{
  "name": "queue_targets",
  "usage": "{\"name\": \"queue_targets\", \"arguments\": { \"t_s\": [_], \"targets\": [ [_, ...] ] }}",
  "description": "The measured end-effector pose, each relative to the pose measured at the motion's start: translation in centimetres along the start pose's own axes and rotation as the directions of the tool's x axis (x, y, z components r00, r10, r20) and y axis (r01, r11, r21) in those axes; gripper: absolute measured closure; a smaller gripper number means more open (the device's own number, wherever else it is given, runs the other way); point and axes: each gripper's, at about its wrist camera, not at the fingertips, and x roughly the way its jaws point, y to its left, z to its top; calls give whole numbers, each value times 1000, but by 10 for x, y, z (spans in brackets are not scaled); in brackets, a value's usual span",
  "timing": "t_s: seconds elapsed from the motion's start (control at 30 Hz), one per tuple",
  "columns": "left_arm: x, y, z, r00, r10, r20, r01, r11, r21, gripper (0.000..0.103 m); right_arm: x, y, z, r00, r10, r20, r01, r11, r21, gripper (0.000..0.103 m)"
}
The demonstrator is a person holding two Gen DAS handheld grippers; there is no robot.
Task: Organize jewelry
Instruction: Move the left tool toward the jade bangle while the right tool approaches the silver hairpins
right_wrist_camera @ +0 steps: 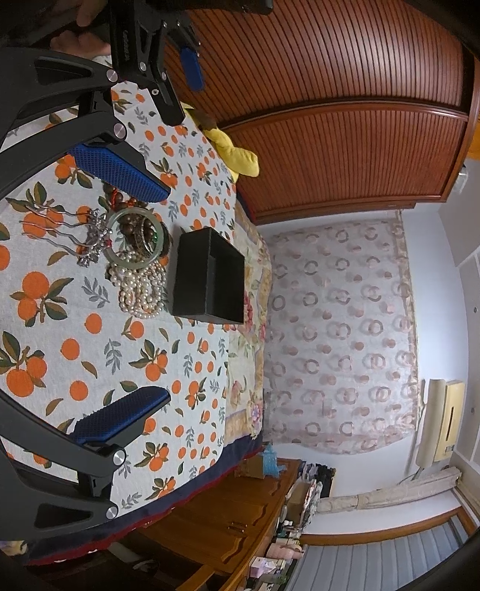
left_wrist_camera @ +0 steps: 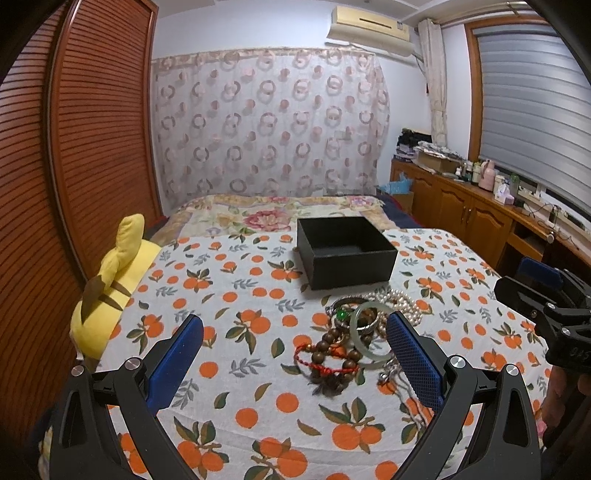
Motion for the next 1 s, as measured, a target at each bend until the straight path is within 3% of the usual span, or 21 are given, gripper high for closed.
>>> {"name": "queue_targets", "arguments": {
  "t_s": [0.33, 0.5, 1.0],
  "targets": [
    [17, 13, -18, 998, -12, -56, 11, 1000, -6, 8, 14, 9, -16, 997, 45, -60, -47, 998, -40, 2],
    [23, 17, -25, 996, -28, -82, 27, 1000, -13, 8, 25, 13, -28, 989, 89, -119, -95, 994, -46, 9],
    [46, 28, -51, 981, -68, -181, 64, 998, -25, 8, 70, 41, -59, 925, 166, -342, -211, 972, -101, 27]
  ]
}}
